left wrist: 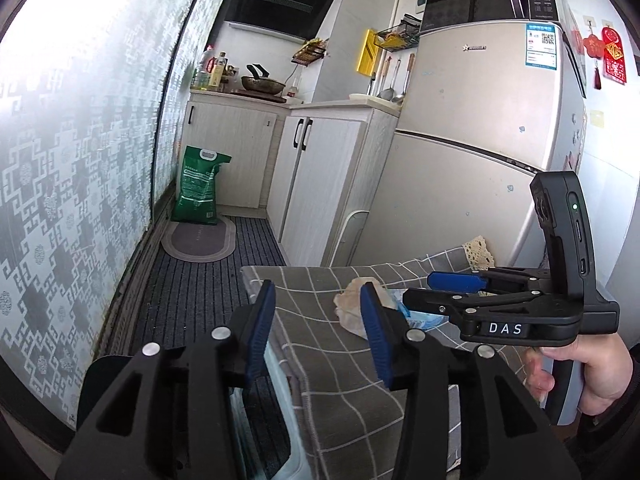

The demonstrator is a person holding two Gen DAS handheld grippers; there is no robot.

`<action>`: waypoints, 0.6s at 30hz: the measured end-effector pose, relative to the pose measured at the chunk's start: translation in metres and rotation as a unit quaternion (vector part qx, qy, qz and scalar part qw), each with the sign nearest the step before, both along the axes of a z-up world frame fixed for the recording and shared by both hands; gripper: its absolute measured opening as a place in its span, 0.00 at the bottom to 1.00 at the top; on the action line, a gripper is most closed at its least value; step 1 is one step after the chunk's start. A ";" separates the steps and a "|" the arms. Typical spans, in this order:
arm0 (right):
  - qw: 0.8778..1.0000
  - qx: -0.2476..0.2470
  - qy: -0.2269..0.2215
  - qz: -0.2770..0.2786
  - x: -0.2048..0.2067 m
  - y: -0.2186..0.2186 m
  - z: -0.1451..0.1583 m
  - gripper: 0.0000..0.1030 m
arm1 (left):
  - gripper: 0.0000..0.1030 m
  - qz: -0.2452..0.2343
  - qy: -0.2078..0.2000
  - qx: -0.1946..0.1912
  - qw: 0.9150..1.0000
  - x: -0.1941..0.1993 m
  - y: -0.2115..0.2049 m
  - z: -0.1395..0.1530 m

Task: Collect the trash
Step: 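Move both tools back over the table, then grasp the crumpled tissue with the left gripper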

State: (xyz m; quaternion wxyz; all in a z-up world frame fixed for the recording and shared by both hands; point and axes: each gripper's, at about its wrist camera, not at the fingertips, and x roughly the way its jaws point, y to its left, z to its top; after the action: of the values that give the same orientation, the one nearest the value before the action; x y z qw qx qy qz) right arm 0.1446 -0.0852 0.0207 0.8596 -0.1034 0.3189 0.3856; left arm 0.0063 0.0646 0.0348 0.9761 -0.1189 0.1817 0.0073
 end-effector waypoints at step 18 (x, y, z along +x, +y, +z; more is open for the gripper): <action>0.999 0.020 0.032 -0.015 0.019 -0.083 -0.032 0.74 | 0.36 -0.001 0.138 0.052 0.989 0.084 -0.066 -0.051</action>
State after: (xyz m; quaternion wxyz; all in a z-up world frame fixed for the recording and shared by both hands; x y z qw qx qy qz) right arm 0.1639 -0.1679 -0.0113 0.8567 -0.0689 0.3395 0.3821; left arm 0.0904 -0.0017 -0.0163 0.9466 -0.0656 0.3141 0.0321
